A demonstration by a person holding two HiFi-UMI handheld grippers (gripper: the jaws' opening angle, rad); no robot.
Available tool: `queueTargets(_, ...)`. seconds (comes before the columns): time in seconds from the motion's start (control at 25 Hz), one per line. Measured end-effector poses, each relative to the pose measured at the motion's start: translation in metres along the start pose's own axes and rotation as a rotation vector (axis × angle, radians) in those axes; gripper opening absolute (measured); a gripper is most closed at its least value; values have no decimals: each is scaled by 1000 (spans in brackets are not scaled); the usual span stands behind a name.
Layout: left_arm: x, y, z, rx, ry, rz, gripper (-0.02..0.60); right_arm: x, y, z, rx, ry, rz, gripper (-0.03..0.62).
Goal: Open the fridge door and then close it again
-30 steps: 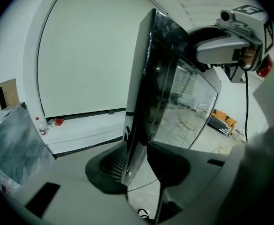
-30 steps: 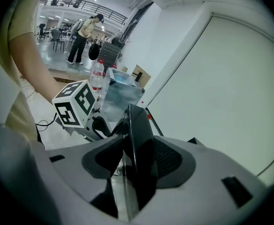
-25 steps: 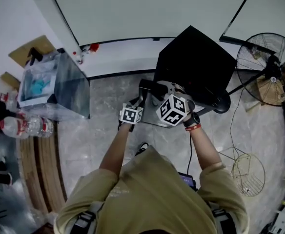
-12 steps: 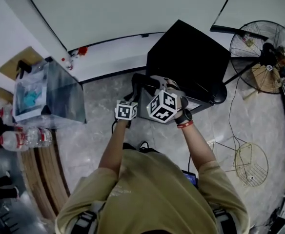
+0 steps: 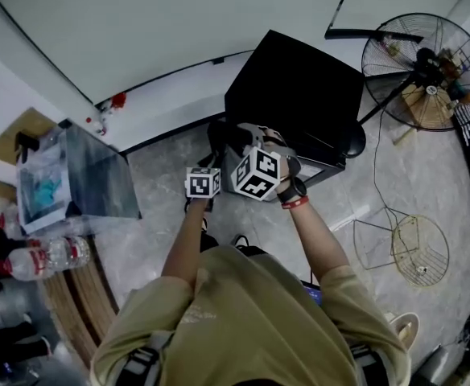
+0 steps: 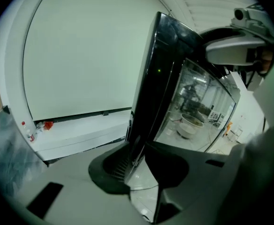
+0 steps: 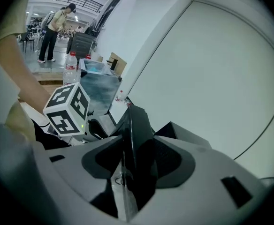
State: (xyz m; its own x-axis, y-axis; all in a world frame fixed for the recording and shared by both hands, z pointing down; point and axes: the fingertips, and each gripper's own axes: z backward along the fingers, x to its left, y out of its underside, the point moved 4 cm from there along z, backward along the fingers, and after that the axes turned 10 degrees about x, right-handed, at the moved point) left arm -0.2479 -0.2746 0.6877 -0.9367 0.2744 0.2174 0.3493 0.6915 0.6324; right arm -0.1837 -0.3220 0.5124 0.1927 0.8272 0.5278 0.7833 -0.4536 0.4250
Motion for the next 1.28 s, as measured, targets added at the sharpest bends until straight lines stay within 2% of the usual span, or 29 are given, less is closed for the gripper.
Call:
queueTargets(0.72,13,-37,-30,67,125,-190,110,-27,1,-20,74,71,-90,218)
queueTargets(1.28,14,-66,-50,104,191,-290,109,-50,4,-33,148,133,-161,225)
